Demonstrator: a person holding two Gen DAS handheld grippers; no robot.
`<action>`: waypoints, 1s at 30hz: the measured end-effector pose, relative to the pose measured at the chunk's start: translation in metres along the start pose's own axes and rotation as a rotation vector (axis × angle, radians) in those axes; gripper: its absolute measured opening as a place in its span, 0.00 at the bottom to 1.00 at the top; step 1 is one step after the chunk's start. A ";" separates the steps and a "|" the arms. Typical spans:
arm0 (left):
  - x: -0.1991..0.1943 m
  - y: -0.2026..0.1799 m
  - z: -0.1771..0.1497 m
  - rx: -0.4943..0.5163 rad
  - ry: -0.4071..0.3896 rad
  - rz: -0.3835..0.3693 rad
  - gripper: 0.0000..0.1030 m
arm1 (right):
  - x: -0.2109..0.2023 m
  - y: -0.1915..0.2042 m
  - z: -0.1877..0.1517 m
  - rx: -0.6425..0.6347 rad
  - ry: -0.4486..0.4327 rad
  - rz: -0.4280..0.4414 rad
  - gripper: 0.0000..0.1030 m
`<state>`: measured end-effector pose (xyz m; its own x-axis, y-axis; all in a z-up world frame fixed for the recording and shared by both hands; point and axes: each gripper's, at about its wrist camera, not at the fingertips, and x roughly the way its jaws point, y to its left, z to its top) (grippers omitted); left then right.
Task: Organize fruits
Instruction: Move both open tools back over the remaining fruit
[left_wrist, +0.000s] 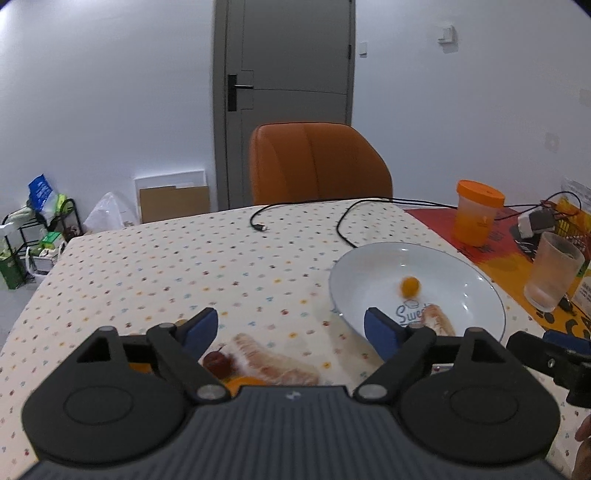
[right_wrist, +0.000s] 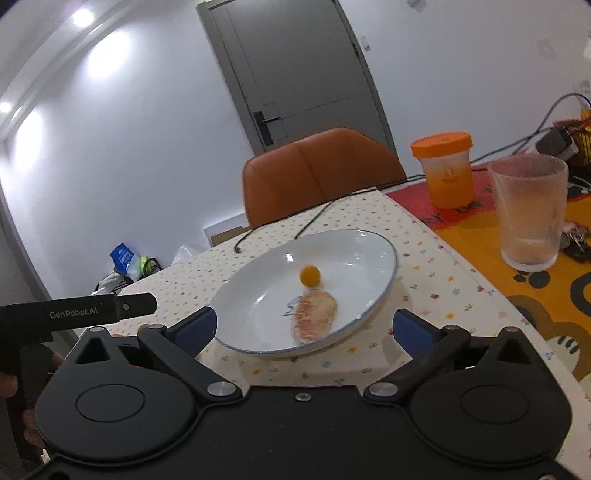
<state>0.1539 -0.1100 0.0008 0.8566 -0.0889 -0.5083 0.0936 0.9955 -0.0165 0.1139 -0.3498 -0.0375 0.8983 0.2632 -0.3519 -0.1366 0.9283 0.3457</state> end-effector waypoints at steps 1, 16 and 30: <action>-0.002 0.002 -0.001 -0.004 0.000 0.000 0.83 | -0.001 0.003 0.000 -0.005 -0.003 0.007 1.00; -0.032 0.044 -0.013 -0.051 -0.004 0.056 0.84 | 0.009 0.043 -0.007 -0.111 0.072 0.062 1.00; -0.051 0.083 -0.029 -0.109 0.000 0.112 0.95 | 0.013 0.077 -0.017 -0.169 0.090 0.109 1.00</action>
<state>0.1030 -0.0216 0.0000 0.8587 0.0230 -0.5119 -0.0583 0.9969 -0.0532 0.1082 -0.2705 -0.0299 0.8343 0.3800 -0.3995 -0.3060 0.9219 0.2378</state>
